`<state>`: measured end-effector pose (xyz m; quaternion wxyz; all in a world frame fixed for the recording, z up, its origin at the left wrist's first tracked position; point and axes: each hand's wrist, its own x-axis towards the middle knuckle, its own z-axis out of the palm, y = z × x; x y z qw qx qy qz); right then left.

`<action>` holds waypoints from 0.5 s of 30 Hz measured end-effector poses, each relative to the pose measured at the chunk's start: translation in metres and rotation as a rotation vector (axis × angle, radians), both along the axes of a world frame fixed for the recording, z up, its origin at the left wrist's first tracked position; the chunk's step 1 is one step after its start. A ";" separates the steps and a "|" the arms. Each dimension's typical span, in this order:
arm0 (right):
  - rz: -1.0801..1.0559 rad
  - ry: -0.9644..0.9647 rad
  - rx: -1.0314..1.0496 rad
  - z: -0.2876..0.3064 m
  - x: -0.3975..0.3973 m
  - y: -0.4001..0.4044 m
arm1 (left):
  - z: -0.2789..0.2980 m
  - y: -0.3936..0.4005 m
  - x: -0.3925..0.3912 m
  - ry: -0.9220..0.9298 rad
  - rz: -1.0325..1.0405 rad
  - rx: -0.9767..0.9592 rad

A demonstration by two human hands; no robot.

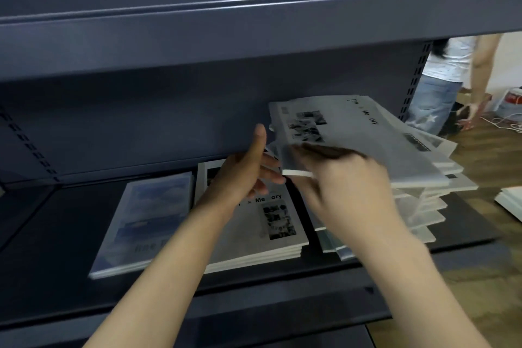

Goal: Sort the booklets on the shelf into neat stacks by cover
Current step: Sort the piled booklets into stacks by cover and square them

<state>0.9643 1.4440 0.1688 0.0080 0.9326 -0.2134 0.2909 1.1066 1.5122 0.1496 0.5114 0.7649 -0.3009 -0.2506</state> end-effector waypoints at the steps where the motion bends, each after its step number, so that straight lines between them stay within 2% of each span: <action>1: 0.032 -0.064 -0.003 -0.002 0.004 0.008 | 0.004 0.002 0.000 0.089 -0.058 -0.008; 5: 0.185 -0.209 -0.007 -0.010 0.020 0.047 | 0.018 0.023 0.007 0.457 -0.146 -0.282; 7: 0.231 -0.189 0.020 -0.016 0.027 0.059 | 0.018 0.039 0.015 0.463 -0.150 -0.254; 10: 0.343 0.006 0.095 -0.020 0.032 0.068 | 0.003 0.065 0.032 0.374 -0.094 -0.146; 13: 0.485 0.217 0.212 -0.015 0.033 0.069 | -0.008 0.088 0.039 0.306 0.000 -0.220; 15: 0.523 0.229 0.242 -0.011 0.035 0.062 | -0.014 0.100 0.044 0.290 0.046 -0.303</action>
